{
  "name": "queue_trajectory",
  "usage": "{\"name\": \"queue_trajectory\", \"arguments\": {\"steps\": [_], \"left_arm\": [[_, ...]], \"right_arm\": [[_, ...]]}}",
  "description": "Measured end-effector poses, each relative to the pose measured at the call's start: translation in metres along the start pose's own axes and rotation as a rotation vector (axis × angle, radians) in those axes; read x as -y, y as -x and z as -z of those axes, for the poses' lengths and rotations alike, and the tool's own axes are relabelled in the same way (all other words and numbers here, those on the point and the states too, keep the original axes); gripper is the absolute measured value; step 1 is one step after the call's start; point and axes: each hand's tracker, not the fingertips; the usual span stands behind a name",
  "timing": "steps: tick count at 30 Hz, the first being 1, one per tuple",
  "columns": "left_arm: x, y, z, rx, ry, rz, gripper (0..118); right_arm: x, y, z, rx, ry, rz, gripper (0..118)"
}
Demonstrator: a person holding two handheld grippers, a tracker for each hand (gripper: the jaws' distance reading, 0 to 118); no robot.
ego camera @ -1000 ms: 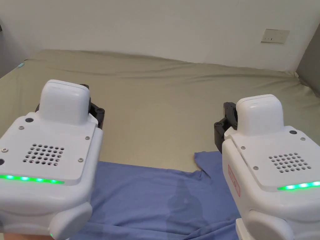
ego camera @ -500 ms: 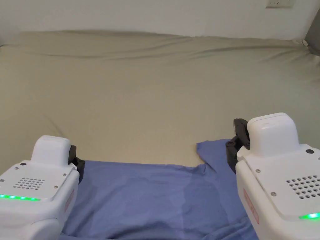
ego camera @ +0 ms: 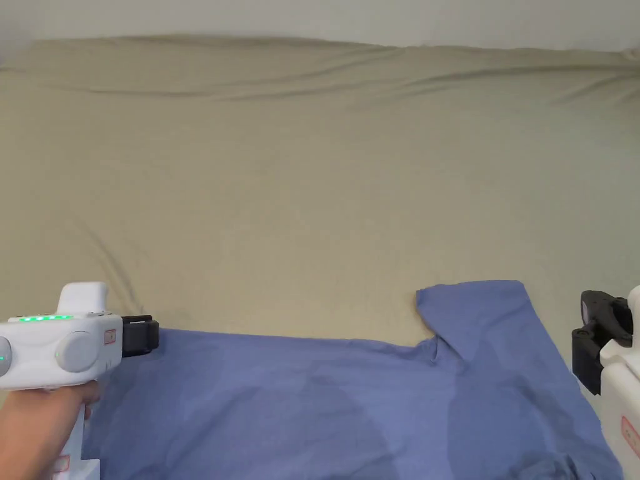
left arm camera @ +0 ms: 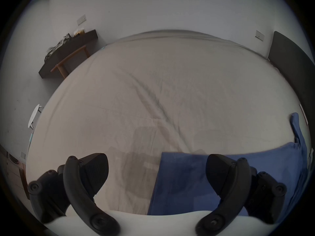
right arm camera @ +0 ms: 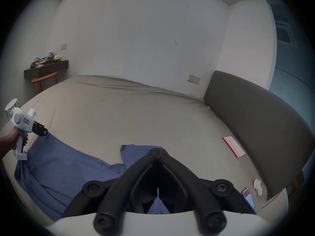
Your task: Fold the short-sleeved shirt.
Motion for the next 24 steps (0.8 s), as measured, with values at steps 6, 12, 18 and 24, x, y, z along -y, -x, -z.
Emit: {"name": "queue_trajectory", "arguments": {"steps": [6,12,18,24], "left_arm": [[0.010,-0.017,-0.012,0.078,0.003,0.001,43],[0.012,-0.029,-0.031,0.121,0.013,0.049,2],[0.009,-0.036,-0.095,0.083,-0.173,0.123,2],[0.011,-0.037,-0.155,0.072,-0.284,0.156,2]], "right_arm": [[0.003,0.002,0.002,-0.009,0.028,-0.001,0],[-0.001,-0.001,0.002,-0.035,0.029,0.015,0],[-0.009,-0.024,0.007,-0.036,0.030,0.037,0],[-0.003,-0.039,0.054,-0.065,0.190,0.044,34]]}}
